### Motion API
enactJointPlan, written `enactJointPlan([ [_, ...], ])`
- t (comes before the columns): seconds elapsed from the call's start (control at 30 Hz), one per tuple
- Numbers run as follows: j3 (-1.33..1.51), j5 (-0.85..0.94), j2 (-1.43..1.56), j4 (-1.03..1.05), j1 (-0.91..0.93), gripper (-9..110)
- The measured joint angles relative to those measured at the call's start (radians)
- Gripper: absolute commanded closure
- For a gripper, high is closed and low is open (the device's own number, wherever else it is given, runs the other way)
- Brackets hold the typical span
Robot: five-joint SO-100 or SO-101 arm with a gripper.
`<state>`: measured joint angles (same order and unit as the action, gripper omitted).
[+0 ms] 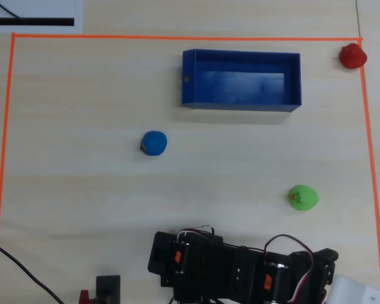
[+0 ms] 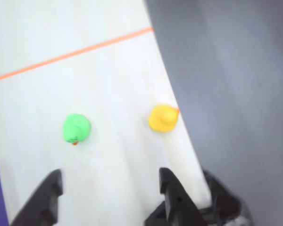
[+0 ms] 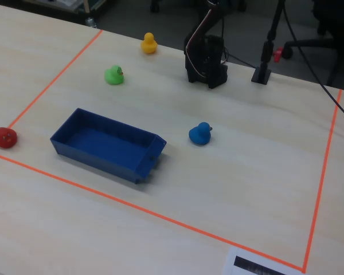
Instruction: Grasp yellow duck and put it into box.
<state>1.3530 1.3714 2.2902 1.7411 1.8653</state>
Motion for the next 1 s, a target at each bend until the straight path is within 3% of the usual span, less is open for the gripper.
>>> enactJointPlan([
  [0.2, 0.288, -0.038, 0.097, -0.006, 0.146, 62],
  [0.43, 0.538, -0.072, -0.048, -0.244, 0.155, 61],
  [0.7, 0.558, -0.072, -0.308, -0.419, 0.155, 40],
  [1.0, 0.529, 0.032, -0.463, -0.391, 0.198, 41],
])
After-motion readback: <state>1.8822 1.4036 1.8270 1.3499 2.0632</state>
